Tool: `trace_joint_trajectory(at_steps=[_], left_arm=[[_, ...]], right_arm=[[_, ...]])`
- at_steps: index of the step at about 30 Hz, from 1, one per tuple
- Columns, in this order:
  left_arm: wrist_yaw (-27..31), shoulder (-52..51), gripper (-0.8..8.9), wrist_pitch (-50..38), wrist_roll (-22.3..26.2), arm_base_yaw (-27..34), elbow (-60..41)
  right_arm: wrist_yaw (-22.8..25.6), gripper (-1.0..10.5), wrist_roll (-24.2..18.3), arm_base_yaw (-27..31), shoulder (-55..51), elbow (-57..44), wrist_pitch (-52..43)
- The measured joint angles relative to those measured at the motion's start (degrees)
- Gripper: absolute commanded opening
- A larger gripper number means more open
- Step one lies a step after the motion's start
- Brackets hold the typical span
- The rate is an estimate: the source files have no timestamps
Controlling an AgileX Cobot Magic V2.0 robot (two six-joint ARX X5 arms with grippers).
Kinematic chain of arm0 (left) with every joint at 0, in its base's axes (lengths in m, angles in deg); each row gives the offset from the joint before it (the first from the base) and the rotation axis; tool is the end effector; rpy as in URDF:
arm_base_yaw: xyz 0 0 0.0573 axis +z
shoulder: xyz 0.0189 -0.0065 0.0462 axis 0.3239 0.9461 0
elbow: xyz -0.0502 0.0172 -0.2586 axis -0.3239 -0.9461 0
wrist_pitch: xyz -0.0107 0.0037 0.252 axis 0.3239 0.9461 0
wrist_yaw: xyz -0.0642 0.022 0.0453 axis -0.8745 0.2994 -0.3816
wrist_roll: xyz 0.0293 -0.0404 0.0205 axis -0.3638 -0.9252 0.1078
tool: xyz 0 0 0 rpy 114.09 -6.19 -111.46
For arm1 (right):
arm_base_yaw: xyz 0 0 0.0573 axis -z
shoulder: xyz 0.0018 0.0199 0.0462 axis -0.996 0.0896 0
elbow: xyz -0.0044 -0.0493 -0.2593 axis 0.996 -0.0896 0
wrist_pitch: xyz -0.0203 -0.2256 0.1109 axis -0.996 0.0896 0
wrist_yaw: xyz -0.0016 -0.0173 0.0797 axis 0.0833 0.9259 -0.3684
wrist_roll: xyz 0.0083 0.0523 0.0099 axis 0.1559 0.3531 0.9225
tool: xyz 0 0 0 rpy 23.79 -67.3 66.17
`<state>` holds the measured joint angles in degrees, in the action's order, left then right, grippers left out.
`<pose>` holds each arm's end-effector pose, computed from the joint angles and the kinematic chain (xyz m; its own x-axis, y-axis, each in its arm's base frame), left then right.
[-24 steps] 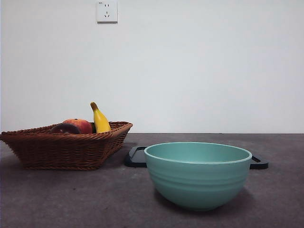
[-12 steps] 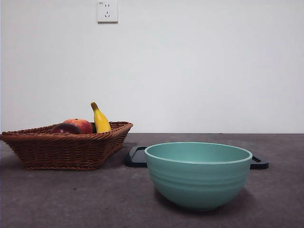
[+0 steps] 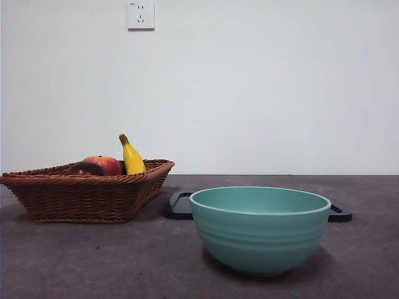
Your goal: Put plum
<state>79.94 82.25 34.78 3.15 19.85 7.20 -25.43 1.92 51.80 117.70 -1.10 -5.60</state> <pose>0.0937 -0.0001 0.2014 0.9981 -0.0421 0.0452 0.0382 0.9957 0.0840 0.0681 0.0552 0.3459 0.3928 0.6309 -0.6691 -0.6112 0.7228 0.3226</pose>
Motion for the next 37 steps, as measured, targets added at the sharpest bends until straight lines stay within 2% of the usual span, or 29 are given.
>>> trace_joint_trajectory(at_steps=[9, 14, 23, 37], left_arm=[[0.02, -3.56, 0.07, 0.35, -1.03, 0.37, -5.73], [0.00, -3.56, 0.07, 0.50, -1.16, 0.39, -5.75], [0.02, -3.50, 0.07, 9.16, -1.18, 0.39, -5.75], [0.07, -3.48, 0.07, 9.14, -1.84, 0.39, -5.75]], right_arm=[[-0.02, 0.1, 0.00, 0.00, 0.00, 0.00, 0.00], [0.00, 0.1, 0.00, 0.00, 0.00, 0.00, 0.00], [0.00, 0.1, 0.00, 0.00, 0.00, 0.00, 0.00], [0.00, 0.1, 0.00, 0.00, 0.00, 0.00, 0.00]])
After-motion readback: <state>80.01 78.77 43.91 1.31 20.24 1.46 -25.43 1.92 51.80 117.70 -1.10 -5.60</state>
